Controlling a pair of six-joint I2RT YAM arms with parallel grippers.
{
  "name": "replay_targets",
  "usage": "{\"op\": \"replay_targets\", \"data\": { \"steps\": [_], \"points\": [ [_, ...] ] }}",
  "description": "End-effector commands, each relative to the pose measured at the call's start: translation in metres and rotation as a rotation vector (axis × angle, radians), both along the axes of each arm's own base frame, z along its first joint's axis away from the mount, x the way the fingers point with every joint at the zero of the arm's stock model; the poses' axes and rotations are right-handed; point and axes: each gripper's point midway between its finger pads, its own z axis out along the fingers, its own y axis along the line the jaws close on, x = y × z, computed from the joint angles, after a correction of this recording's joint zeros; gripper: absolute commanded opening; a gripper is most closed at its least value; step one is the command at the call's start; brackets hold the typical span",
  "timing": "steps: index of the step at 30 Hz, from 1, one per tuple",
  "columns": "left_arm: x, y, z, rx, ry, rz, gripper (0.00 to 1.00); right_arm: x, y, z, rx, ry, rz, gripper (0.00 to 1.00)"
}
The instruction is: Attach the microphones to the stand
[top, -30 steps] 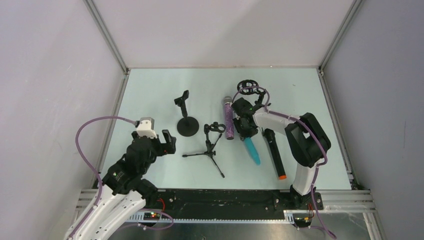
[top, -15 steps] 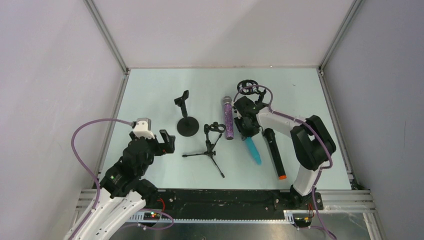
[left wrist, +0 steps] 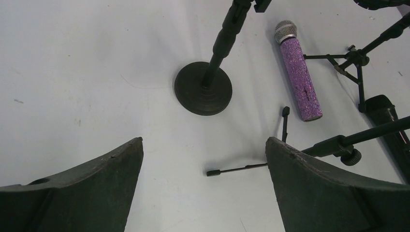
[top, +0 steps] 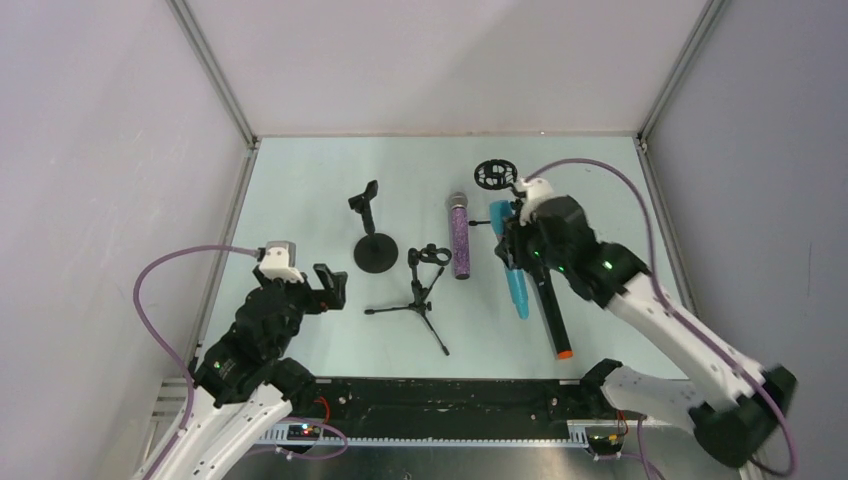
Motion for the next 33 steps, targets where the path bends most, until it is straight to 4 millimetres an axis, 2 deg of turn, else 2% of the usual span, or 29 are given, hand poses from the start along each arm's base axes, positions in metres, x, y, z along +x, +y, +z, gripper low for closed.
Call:
{"op": "replay_targets", "data": {
  "steps": [1, 4, 6, 9, 12, 16, 17, 18, 19, 20, 23, 26, 28, 29, 30, 33],
  "points": [
    [0.003, -0.001, 0.009, 0.008, -0.035, -0.015, 1.0, -0.025, 0.011, 0.057, 0.22, -0.173, 0.099, 0.0],
    [0.003, -0.003, 0.008, 0.017, -0.03, -0.024, 1.0, -0.043, 0.005, 0.087, 0.341, -0.286, 0.117, 0.0],
    [0.0, -0.01, 0.01, 0.002, -0.03, -0.069, 1.0, -0.052, -0.001, 0.095, 0.387, -0.308, 0.106, 0.0],
    [-0.004, -0.017, 0.014, -0.023, -0.038, -0.111, 1.0, -0.069, -0.011, 0.097, 0.434, -0.308, 0.102, 0.0],
    [-0.005, -0.014, 0.016, -0.031, -0.056, -0.097, 1.0, -0.085, -0.016, 0.092, 0.457, -0.3, 0.125, 0.0],
    [-0.007, -0.018, 0.017, -0.038, -0.06, -0.121, 1.0, -0.102, -0.033, 0.098, 0.5, -0.374, 0.122, 0.0],
    [-0.008, -0.021, 0.017, -0.041, -0.058, -0.138, 1.0, -0.107, -0.041, 0.105, 0.515, -0.428, 0.115, 0.0],
    [-0.009, -0.024, 0.016, -0.042, -0.054, -0.154, 1.0, -0.106, -0.043, 0.099, 0.509, -0.444, 0.109, 0.0],
    [-0.009, -0.025, 0.016, -0.041, -0.052, -0.161, 1.0, -0.111, -0.05, 0.109, 0.531, -0.513, 0.107, 0.0],
    [-0.009, -0.027, 0.015, -0.038, -0.044, -0.171, 1.0, -0.11, -0.052, 0.102, 0.528, -0.524, 0.103, 0.0],
    [-0.009, -0.03, 0.014, -0.035, -0.035, -0.18, 1.0, -0.115, -0.062, 0.111, 0.581, -0.631, 0.088, 0.0],
    [-0.011, -0.034, 0.015, -0.042, -0.032, -0.202, 1.0, -0.11, -0.069, 0.111, 0.618, -0.655, 0.027, 0.0],
    [-0.012, -0.035, 0.017, -0.041, -0.038, -0.214, 1.0, -0.107, -0.067, 0.11, 0.629, -0.671, 0.023, 0.0],
    [-0.012, -0.035, 0.018, -0.04, -0.043, -0.219, 1.0, -0.104, -0.063, 0.101, 0.616, -0.66, 0.034, 0.0],
    [-0.013, -0.036, 0.018, -0.039, -0.048, -0.226, 1.0, -0.102, -0.059, 0.103, 0.624, -0.67, 0.046, 0.0],
    [-0.012, -0.033, 0.019, -0.033, -0.063, -0.217, 1.0, -0.095, -0.042, 0.089, 0.599, -0.659, 0.109, 0.0]
  ]
}}
